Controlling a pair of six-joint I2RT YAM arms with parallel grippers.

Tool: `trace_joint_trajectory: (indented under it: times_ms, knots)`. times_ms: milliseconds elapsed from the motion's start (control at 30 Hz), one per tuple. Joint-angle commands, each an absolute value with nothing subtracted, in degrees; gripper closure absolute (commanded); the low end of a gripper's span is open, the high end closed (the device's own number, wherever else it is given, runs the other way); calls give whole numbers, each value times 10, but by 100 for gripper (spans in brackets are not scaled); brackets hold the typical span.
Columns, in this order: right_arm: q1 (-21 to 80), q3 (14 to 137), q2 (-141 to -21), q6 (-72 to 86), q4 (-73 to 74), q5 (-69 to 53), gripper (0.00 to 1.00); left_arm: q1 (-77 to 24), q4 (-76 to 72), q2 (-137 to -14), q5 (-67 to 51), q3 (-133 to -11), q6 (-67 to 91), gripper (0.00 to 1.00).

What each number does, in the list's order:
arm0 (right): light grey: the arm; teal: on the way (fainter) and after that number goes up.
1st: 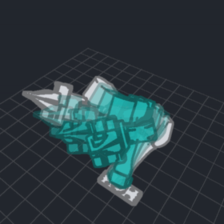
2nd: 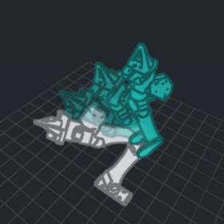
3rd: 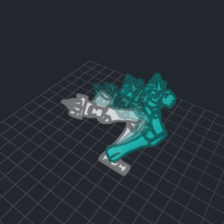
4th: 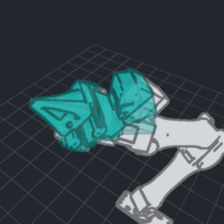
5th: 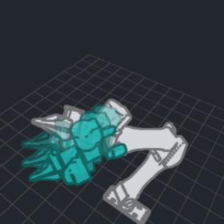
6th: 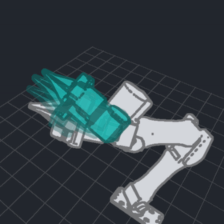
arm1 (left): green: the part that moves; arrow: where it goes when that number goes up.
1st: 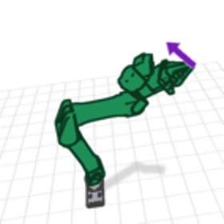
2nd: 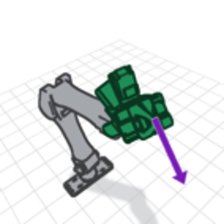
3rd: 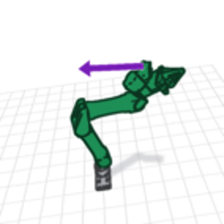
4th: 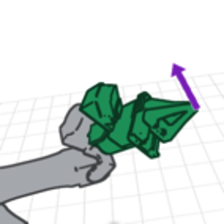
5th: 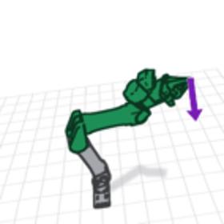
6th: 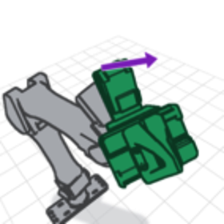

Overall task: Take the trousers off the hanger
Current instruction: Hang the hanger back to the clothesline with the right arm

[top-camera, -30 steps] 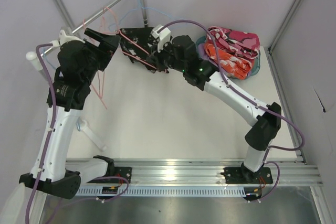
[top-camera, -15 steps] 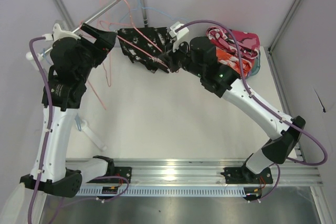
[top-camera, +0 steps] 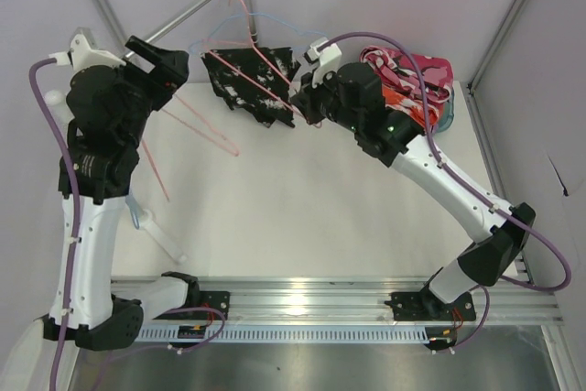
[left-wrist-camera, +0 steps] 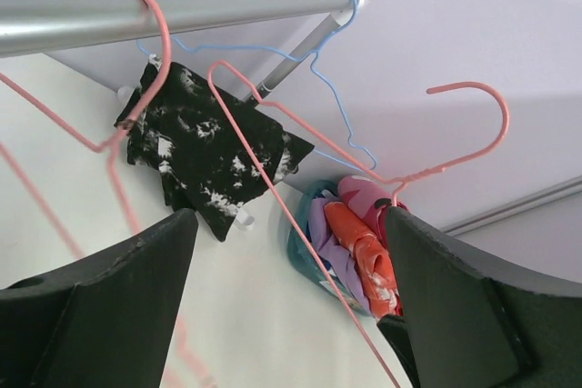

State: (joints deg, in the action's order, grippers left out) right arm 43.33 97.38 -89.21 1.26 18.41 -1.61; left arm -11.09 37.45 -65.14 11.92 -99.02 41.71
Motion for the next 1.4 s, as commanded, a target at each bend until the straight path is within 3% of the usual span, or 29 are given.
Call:
trace_joint_trajectory:
  times_ms: [0,600,867,1100,1367]
  knots:
    - [432,976,-878,3,116,0,100,-105,375,-628,124,-1009,378,9]
    - [432,1112,-1100,-62,-12,-128,100,-105,408,-554,127,-979,285,9]
    - [443,1158,-1142,-33,-44,-130,100,-105,419,-526,136,-941,272,8]
    - [459,1264,-1217,-40,16,-122,100,-105,425,-516,159,-940,273,8]
    - [475,1277,-1246,-59,35,-117,100,-105,459,-511,211,-964,270,6]
